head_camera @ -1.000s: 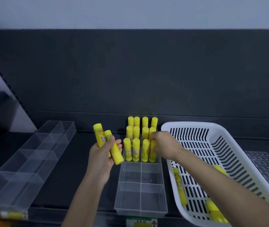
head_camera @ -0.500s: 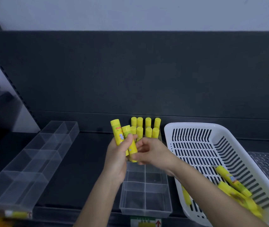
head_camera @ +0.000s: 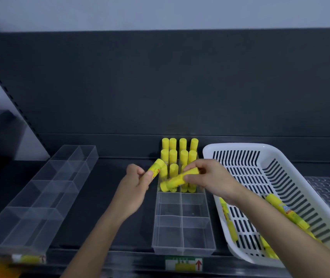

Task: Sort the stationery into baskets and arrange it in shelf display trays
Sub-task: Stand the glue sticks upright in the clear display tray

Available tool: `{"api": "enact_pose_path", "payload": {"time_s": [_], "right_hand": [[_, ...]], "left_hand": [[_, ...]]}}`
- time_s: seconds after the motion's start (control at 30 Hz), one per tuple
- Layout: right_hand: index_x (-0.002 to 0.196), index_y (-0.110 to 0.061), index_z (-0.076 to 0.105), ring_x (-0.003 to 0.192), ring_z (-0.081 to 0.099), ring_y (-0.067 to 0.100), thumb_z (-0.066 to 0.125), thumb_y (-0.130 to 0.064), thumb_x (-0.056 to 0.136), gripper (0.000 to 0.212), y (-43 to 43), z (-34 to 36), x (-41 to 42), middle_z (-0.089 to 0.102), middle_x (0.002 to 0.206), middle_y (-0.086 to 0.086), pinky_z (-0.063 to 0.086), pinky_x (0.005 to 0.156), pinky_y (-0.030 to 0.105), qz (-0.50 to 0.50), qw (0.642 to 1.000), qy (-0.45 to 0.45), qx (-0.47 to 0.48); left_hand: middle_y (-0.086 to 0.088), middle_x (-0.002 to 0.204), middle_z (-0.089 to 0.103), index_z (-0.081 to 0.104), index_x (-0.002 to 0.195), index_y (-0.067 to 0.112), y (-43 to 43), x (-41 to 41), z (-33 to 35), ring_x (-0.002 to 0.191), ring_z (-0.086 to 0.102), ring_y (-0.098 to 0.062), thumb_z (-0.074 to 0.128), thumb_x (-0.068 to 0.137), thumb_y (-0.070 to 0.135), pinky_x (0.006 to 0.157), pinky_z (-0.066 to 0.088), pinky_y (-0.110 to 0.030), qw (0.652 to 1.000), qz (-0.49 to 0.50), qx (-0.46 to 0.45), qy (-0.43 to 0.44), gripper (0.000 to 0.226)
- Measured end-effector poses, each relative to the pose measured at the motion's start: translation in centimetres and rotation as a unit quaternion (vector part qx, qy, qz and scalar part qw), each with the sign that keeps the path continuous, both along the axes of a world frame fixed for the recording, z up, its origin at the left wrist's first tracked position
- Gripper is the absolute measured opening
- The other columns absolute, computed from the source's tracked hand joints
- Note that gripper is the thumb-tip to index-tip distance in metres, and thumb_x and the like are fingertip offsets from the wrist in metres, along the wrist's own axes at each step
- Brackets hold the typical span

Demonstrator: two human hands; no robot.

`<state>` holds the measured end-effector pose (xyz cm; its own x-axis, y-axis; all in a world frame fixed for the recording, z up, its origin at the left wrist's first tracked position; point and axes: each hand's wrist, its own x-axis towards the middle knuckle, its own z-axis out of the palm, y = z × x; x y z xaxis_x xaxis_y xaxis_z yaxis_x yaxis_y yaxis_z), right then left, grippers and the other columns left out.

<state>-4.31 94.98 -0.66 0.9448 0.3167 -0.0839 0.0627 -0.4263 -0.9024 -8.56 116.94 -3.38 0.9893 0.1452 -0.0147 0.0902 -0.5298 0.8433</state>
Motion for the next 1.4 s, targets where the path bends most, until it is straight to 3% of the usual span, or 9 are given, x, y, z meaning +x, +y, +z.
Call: {"api": "enact_pose_path", "payload": {"time_s": [0.1, 0.2, 0.37, 0.5, 0.67, 0.83, 1.03, 1.2, 1.4], "right_hand": [[0.084, -0.023, 0.066, 0.064, 0.055, 0.008, 0.078, -0.017, 0.072, 0.018, 0.4, 0.0, -0.3, 0.060, 0.072, -0.007, 0.048, 0.061, 0.025, 0.010, 0.997, -0.043, -0.067], [0.083, -0.024, 0.064, 0.062, 0.052, 0.003, 0.078, -0.016, 0.071, 0.020, 1.2, -0.4, -0.7, 0.057, 0.071, -0.010, 0.044, 0.058, 0.018, 0.032, 0.983, -0.105, -0.146], [0.093, -0.018, 0.064, 0.070, 0.054, 0.009, 0.072, -0.012, 0.074, 0.021, 2.3, -1.3, -1.0, 0.057, 0.076, -0.009, 0.047, 0.063, 0.023, 0.061, 0.964, -0.162, -0.200], [0.097, -0.016, 0.064, 0.076, 0.056, 0.015, 0.068, -0.011, 0.076, 0.022, 3.1, -2.2, -1.1, 0.060, 0.083, -0.004, 0.045, 0.063, 0.026, 0.062, 0.959, -0.167, -0.221], [0.094, -0.017, 0.063, 0.077, 0.051, 0.013, 0.065, -0.009, 0.078, 0.018, 3.7, -3.2, -1.4, 0.055, 0.083, -0.007, 0.039, 0.063, 0.022, 0.067, 0.957, -0.178, -0.221], [0.096, -0.015, 0.062, 0.074, 0.051, 0.011, 0.067, -0.008, 0.076, 0.021, 3.7, -3.5, -1.6, 0.054, 0.082, -0.007, 0.042, 0.061, 0.021, 0.052, 0.960, -0.175, -0.212], [0.098, -0.016, 0.063, 0.073, 0.050, 0.009, 0.070, -0.012, 0.077, 0.022, 4.2, -3.9, -1.8, 0.053, 0.081, -0.010, 0.035, 0.054, 0.009, 0.044, 0.963, -0.178, -0.200], [0.110, -0.015, 0.064, 0.083, 0.059, 0.014, 0.071, -0.015, 0.077, 0.033, 3.8, -3.4, -2.5, 0.065, 0.096, -0.001, 0.048, 0.068, 0.023, 0.026, 0.963, -0.184, -0.195], [0.102, -0.009, 0.065, 0.078, 0.055, 0.018, 0.069, -0.009, 0.077, 0.025, -0.4, -1.7, -3.4, 0.060, 0.087, 0.000, 0.044, 0.069, 0.027, -0.039, 0.950, -0.209, -0.229]], "left_hand": [[0.002, 0.077, 0.062, 0.052, 0.084, 0.025, 0.7, 0.0, 0.8, 0.059, 0.050, -0.006, 0.056, 0.091, 0.036, 0.055, 0.039, -0.018, 0.998, -0.030, 0.034, -0.038, 0.013], [0.013, 0.072, 0.062, 0.061, 0.077, 0.032, 0.9, 0.1, 1.6, 0.067, 0.055, 0.001, 0.072, 0.076, 0.032, 0.055, 0.038, -0.009, 0.991, -0.070, 0.089, -0.065, 0.011], [0.008, 0.066, 0.055, 0.052, 0.077, 0.029, 0.0, 0.7, 1.0, 0.057, 0.051, 0.003, 0.079, 0.066, 0.016, 0.046, 0.038, -0.012, 0.982, -0.118, 0.133, -0.058, 0.032], [0.008, 0.075, 0.055, 0.048, 0.082, 0.027, -0.9, 1.5, -0.2, 0.061, 0.054, -0.005, 0.073, 0.072, 0.013, 0.045, 0.036, -0.015, 0.968, -0.143, 0.205, -0.031, 0.031], [0.009, 0.075, 0.050, 0.046, 0.091, 0.022, -1.6, 1.8, -1.6, 0.062, 0.052, -0.006, 0.070, 0.074, 0.005, 0.047, 0.038, -0.020, 0.962, -0.170, 0.212, -0.032, 0.034], [0.008, 0.092, 0.047, 0.055, 0.098, 0.019, -1.3, 1.8, -2.7, 0.087, 0.049, -0.014, 0.072, 0.074, 0.009, 0.070, 0.043, -0.026, 0.953, -0.192, 0.225, -0.062, 0.031], [0.015, 0.108, 0.042, 0.054, 0.121, 0.026, -0.6, 1.6, -2.2, 0.107, 0.041, -0.007, 0.079, 0.073, 0.024, 0.088, 0.039, -0.022, 0.959, -0.190, 0.202, -0.056, 0.054], [0.016, 0.110, 0.045, 0.055, 0.120, 0.027, -0.6, 1.1, -0.7, 0.107, 0.041, -0.003, 0.079, 0.073, 0.025, 0.088, 0.036, -0.018, 0.959, -0.183, 0.191, -0.104, 0.053], [0.017, 0.106, 0.050, 0.061, 0.113, 0.026, -3.6, 0.4, 1.1, 0.103, 0.047, -0.003, 0.071, 0.080, 0.036, 0.088, 0.042, -0.021, 0.947, -0.213, 0.169, -0.169, 0.036]]}}
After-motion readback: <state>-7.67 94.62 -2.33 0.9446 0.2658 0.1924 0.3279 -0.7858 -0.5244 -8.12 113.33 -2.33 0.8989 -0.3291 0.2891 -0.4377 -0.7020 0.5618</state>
